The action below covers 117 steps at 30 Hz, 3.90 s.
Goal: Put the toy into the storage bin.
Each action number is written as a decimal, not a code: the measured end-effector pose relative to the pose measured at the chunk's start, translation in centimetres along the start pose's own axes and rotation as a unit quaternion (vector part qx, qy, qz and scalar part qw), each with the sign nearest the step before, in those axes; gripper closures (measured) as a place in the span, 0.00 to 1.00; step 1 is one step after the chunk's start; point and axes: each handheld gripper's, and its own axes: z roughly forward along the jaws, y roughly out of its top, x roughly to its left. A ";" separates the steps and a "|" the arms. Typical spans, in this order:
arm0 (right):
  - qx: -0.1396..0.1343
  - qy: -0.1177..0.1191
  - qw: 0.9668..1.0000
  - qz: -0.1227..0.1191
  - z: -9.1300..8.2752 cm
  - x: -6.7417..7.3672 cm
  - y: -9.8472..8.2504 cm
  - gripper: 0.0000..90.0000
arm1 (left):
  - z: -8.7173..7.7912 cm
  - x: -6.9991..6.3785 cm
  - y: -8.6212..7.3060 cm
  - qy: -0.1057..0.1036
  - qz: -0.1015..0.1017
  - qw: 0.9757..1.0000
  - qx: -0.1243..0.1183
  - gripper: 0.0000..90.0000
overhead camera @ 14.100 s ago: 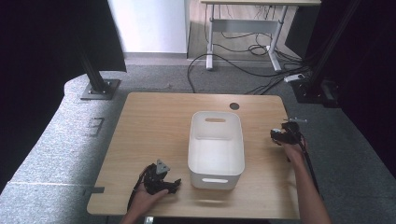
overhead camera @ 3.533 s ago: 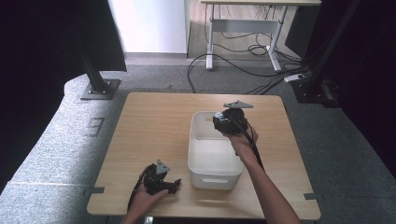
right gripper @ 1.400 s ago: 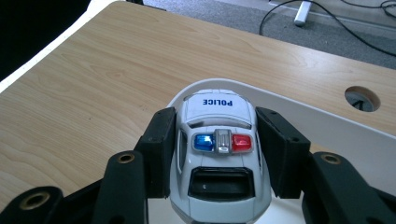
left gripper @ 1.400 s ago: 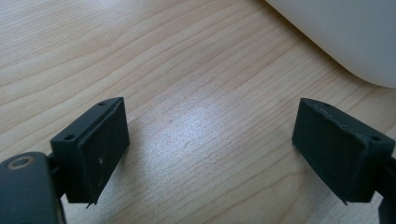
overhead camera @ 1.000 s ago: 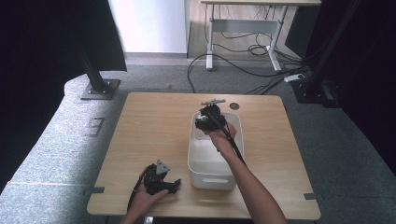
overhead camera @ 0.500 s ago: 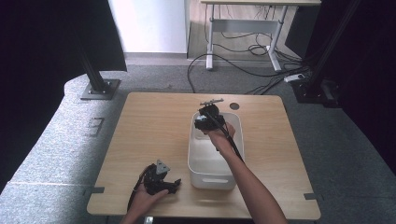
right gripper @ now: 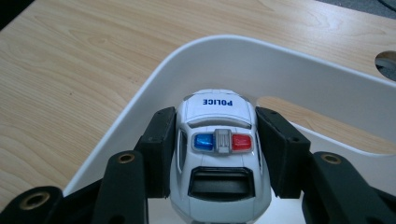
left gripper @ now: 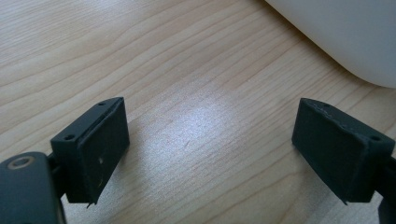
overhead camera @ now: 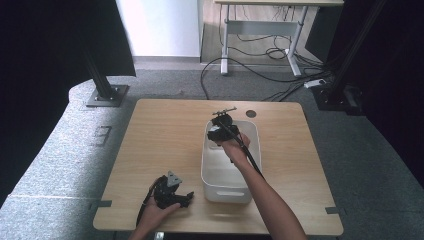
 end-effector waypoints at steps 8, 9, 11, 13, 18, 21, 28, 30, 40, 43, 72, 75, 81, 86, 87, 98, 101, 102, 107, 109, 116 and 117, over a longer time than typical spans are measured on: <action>0.014 0.004 1.000 -0.002 0.7 0.2 -0.2 0.56 | 0.0 0.0 0.0 0.000 0.000 1.000 0.000 0.12; 0.017 0.003 1.000 -0.002 0.8 0.1 -0.2 0.56 | 0.0 0.0 0.0 0.000 0.000 1.000 0.000 0.12; 0.020 0.002 1.000 0.000 1.0 0.0 -0.2 0.56 | 0.0 0.0 0.0 0.000 0.000 1.000 0.000 0.12; 0.023 0.001 1.000 -0.001 1.1 0.0 -0.2 0.56 | 0.0 0.0 0.0 0.000 0.000 1.000 0.000 0.13; 0.028 0.004 1.000 -0.003 1.3 0.0 -0.2 0.56 | 0.0 0.0 0.0 0.000 0.000 1.000 0.000 0.13; 0.036 0.003 0.999 -0.001 1.6 -0.1 -0.3 0.56 | 0.0 0.0 0.0 0.000 0.000 1.000 0.000 0.13; 0.057 0.005 0.998 -0.004 2.2 -0.1 -0.3 0.56 | 0.0 0.0 0.0 0.000 0.000 1.000 0.000 0.13; 0.061 0.000 0.998 -0.008 2.4 -0.1 -0.3 0.56 | 0.0 0.0 0.0 0.000 0.000 1.000 0.000 0.13; 0.089 0.010 0.996 0.010 3.7 -0.5 -0.7 0.56 | 0.0 0.0 0.0 0.000 0.000 1.000 0.000 0.13; 0.095 0.010 0.995 0.013 4.0 -0.6 -0.9 0.56 | 0.0 0.0 0.0 0.000 0.000 1.000 0.000 0.13; 0.157 0.013 0.987 0.017 6.4 -0.4 -2.6 0.56 | 0.0 -0.1 0.0 -0.001 0.002 1.000 -0.002 0.14; 0.158 0.010 0.987 0.022 6.5 -0.5 -2.6 0.56 | 0.0 -0.1 0.0 -0.002 0.002 1.000 -0.002 0.14; 0.162 0.015 0.986 0.024 6.8 -0.5 -2.9 0.56 | 0.0 -0.1 0.0 -0.002 0.003 1.000 -0.002 0.14; 0.168 0.014 0.985 0.023 7.1 -0.5 -3.0 0.56 | 0.0 -0.1 0.0 -0.003 0.003 1.000 -0.002 0.14; 0.168 0.014 0.985 0.022 7.1 -0.5 -3.0 0.56 | 0.0 -0.1 0.0 -0.003 0.003 1.000 -0.002 0.14; 0.180 0.009 0.983 0.017 7.6 -0.5 -3.5 0.55 | 0.0 -0.1 0.0 -0.003 0.003 1.000 -0.002 0.14; 0.182 0.012 0.983 0.017 7.6 -0.5 -3.5 0.55 | 0.0 -0.1 0.0 -0.003 0.003 1.000 -0.002 0.14; 0.182 0.014 0.983 0.018 7.7 -0.6 -3.5 0.54 | 0.0 -0.1 0.0 -0.003 0.003 1.000 -0.002 0.14; 0.182 0.015 0.983 0.018 7.4 -0.5 -3.2 0.52 | 0.0 -0.1 0.0 -0.002 0.003 1.000 -0.002 0.14; 0.185 0.014 0.982 0.019 7.2 -0.5 -3.1 0.50 | 0.0 -0.1 0.0 -0.003 0.002 1.000 -0.002 0.14; 0.181 0.016 0.983 0.004 6.0 -0.4 -2.7 0.49 | 0.0 -0.1 0.0 -0.002 0.003 1.000 -0.002 0.14; 0.182 0.019 0.983 0.003 5.8 -0.4 -2.7 0.49 | 0.0 -0.1 0.0 -0.003 0.002 1.000 -0.002 0.14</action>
